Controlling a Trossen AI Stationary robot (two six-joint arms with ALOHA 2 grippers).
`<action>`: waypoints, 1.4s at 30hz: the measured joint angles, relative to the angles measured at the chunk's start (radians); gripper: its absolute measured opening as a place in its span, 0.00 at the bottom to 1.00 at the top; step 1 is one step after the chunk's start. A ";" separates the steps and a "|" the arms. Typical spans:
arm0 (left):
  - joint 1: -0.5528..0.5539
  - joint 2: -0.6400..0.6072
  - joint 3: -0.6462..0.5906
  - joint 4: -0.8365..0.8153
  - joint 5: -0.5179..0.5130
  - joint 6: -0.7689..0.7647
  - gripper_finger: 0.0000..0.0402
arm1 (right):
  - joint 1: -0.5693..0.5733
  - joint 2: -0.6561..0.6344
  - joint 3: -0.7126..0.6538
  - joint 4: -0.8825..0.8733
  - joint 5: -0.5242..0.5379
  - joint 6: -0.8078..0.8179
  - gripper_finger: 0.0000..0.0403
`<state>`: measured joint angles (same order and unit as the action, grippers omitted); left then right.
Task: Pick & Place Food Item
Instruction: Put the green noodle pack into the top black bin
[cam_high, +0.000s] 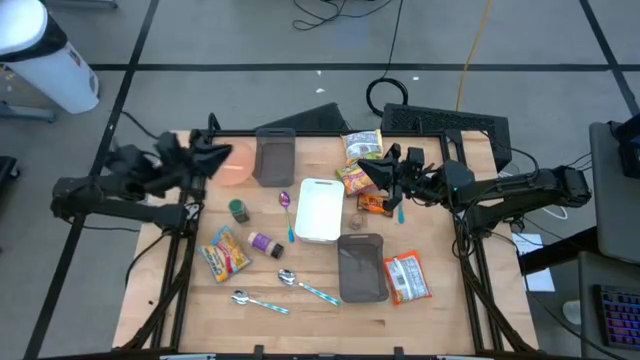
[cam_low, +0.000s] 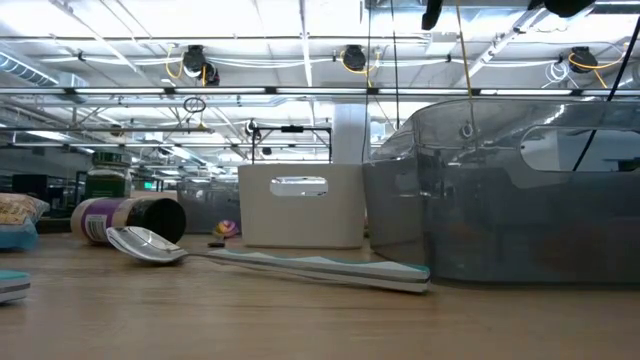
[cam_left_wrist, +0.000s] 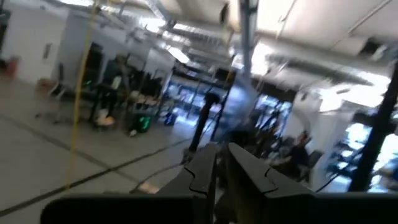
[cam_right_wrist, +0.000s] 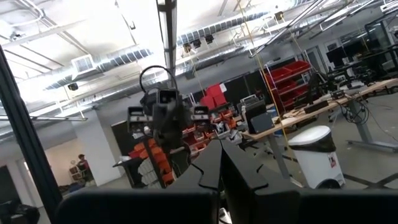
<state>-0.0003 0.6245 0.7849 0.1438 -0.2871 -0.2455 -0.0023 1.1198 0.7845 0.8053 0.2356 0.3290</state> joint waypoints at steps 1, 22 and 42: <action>0.000 0.024 0.000 0.003 -0.007 -0.001 0.10 | -0.004 0.000 0.000 0.005 0.000 0.000 0.00; 0.092 0.263 0.000 0.104 0.022 -0.203 0.52 | -0.096 0.009 0.000 0.044 0.029 0.081 0.55; 0.094 0.437 0.000 0.127 0.113 -0.308 0.53 | -0.298 -0.036 0.001 -0.948 -0.188 0.398 0.56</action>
<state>0.0933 1.0611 0.7845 0.2711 -0.1738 -0.5532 -0.3007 1.0836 0.7853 -0.1431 0.0475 0.7268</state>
